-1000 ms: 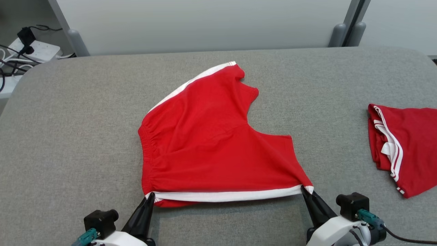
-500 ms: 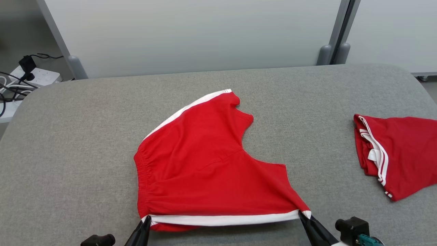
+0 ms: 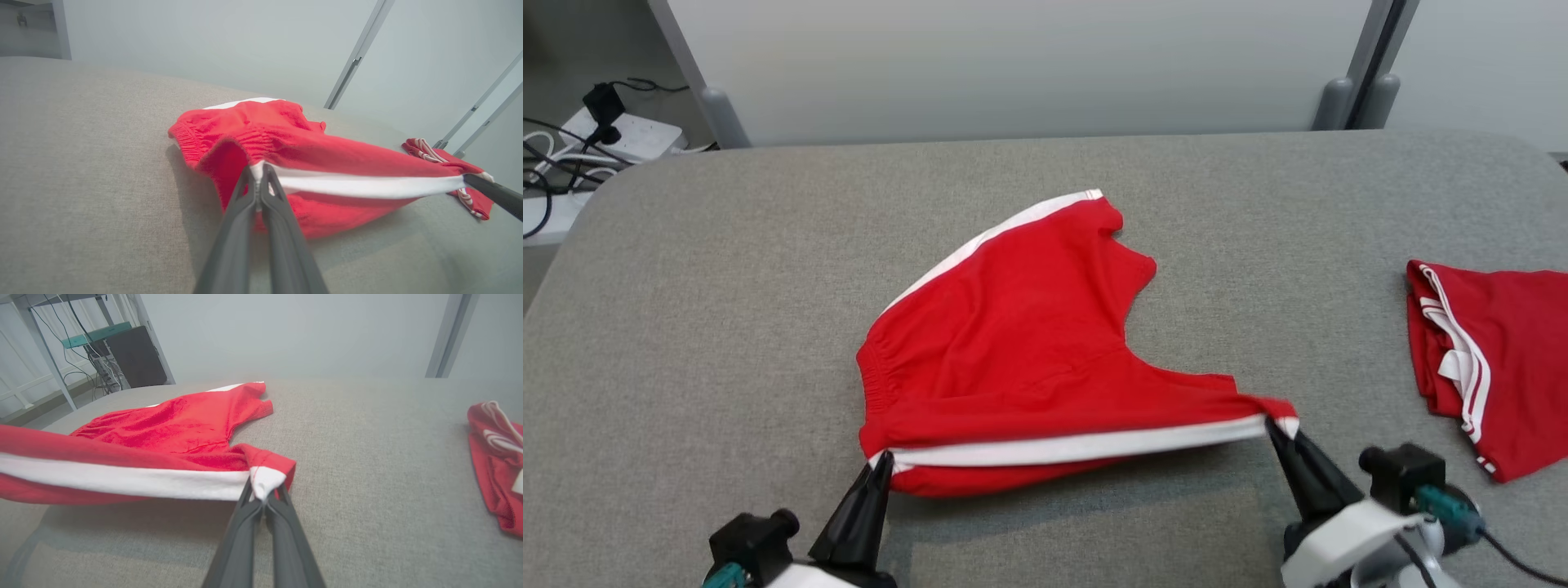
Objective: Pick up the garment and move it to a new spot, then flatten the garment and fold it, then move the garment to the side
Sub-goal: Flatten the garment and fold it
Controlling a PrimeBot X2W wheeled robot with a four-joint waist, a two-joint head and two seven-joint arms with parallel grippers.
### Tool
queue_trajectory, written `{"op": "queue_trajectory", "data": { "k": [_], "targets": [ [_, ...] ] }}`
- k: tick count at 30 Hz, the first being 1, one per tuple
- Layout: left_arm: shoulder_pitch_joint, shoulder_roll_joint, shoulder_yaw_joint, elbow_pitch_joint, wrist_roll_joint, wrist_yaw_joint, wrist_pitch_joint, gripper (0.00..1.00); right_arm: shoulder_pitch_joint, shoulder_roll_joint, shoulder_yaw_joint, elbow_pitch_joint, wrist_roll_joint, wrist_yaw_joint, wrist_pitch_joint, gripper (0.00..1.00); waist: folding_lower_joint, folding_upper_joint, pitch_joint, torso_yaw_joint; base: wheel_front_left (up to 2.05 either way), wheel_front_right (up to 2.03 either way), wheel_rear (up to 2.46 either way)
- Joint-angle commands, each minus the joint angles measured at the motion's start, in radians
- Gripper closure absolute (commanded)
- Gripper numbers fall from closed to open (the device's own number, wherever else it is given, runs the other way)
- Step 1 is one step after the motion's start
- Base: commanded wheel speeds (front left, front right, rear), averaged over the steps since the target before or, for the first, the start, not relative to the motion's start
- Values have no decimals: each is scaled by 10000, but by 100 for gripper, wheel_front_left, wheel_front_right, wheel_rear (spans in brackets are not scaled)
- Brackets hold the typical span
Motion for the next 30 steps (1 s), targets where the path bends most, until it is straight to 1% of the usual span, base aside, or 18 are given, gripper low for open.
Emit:
{"op": "queue_trajectory", "data": {
  "k": [1, 8, 15, 16, 20, 26, 30],
  "targets": [
    [-827, 59, 311, -280, 18, -73, -105, 100, -839, -144, 55, -136, -167, 42, 35, 100, 0, 0, 313, 202, 0, 0, 0],
    [-2411, -59, 56, 429, 9, -73, -105, 100, -3082, -208, -246, 969, -694, 42, 379, 100, 0, 0, 1322, 769, 0, 0, 0],
    [-3832, -360, 381, 1205, 130, -73, -105, 100, -5373, -351, -86, 2131, -1027, 42, 492, 100, 0, 0, 2536, 1325, 0, 0, 0],
    [-3832, -360, 381, 1205, 130, -73, -105, 100, -5373, -351, -86, 2131, -1027, 42, 492, 100, 0, 0, 2536, 1325, 0, 0, 0],
    [-4523, -545, 542, 1342, 244, -73, -105, 100, -6641, -461, -3, 2813, -1224, 42, 519, 100, 0, 0, 3178, 1699, 0, 0, 0],
    [-5309, -718, 494, 1398, 306, -73, -105, 100, -8252, -519, 155, 3750, -1556, 42, 431, 100, 0, 0, 3875, 2216, 0, 0, 0],
    [-5576, -802, 358, 1315, 299, -73, -105, 100, -9088, -442, 184, 4373, -1760, 42, 350, 100, 0, 0, 4221, 2510, 0, 0, 0]
  ]
}}
